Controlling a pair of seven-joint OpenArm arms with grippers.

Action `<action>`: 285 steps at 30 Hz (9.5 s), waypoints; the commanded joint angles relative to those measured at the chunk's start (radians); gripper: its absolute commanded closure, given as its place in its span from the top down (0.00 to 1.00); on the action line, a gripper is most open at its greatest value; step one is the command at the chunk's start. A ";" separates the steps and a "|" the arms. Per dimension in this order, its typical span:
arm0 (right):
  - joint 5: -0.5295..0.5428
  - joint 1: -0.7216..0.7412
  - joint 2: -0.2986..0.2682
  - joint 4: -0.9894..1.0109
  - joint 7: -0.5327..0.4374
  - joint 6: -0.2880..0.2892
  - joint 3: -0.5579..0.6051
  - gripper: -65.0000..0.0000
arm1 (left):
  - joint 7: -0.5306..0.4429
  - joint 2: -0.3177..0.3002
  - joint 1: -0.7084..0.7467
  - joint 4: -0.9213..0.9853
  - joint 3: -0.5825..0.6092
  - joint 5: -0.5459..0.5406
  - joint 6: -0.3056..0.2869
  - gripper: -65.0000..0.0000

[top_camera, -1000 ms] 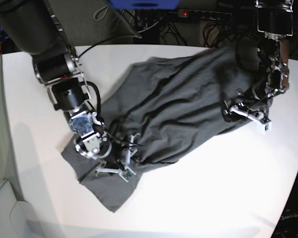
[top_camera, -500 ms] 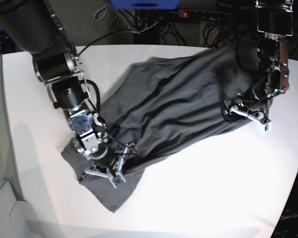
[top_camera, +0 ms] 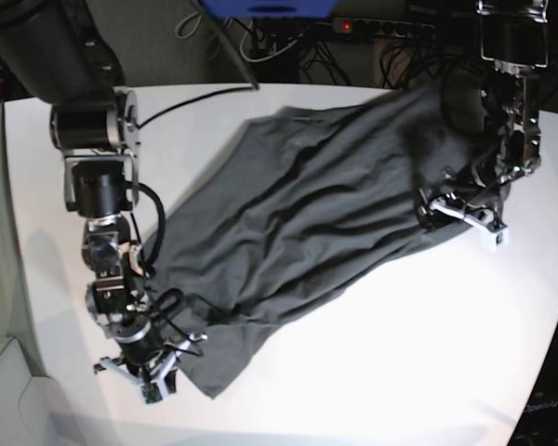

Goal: Layout the t-shirt on the table in an organized manner, then fold the t-shirt properly
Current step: 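Pull the shirt with both grippers apart to smooth it flat, then grasp the shirt fabric with the left gripper and lift it, then lower the lifted fabric with the left gripper and regrasp nearby, then drag the shirt edge with the left gripper away from the right gripper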

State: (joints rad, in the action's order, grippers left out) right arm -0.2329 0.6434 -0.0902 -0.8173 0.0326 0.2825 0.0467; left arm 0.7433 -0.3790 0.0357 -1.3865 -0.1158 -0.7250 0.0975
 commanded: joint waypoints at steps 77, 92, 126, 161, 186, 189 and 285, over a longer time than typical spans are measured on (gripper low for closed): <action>0.007 -0.504 0.108 -0.805 0.694 0.330 -0.057 0.25 | 0.061 0.252 -0.132 -0.023 -0.141 -0.003 -0.114 0.70; 0.007 -0.504 0.114 -0.649 0.688 0.330 -0.001 0.26 | 0.092 0.265 -0.104 -0.017 -0.034 -0.003 -0.115 0.70; 0.004 -0.504 0.114 -0.623 0.656 0.330 -0.003 0.26 | 0.173 0.340 -0.038 -0.380 -0.029 -0.002 -0.114 0.01; 0.004 -0.512 0.114 -0.623 0.654 0.330 -0.003 0.26 | 0.223 0.254 -0.009 -0.495 -0.216 0.012 -0.112 0.01; 0.004 -0.509 0.117 -0.623 0.657 0.330 -0.001 0.26 | 0.216 0.291 0.088 -0.439 -0.402 0.112 -0.121 1.00; 0.004 -0.509 0.117 -0.623 0.656 0.330 0.000 0.26 | 0.220 0.286 0.016 -0.340 -0.447 0.112 -0.123 1.00; 0.007 -0.437 0.116 -0.552 0.652 0.330 0.002 0.26 | 0.109 0.242 -0.262 0.263 0.020 0.117 -0.123 0.22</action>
State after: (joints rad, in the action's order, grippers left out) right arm -0.2356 0.1844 0.0250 -1.3506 0.7052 0.6132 0.0471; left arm 0.8204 -0.1352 -0.2249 -1.1240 -0.0998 -0.6285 -0.0376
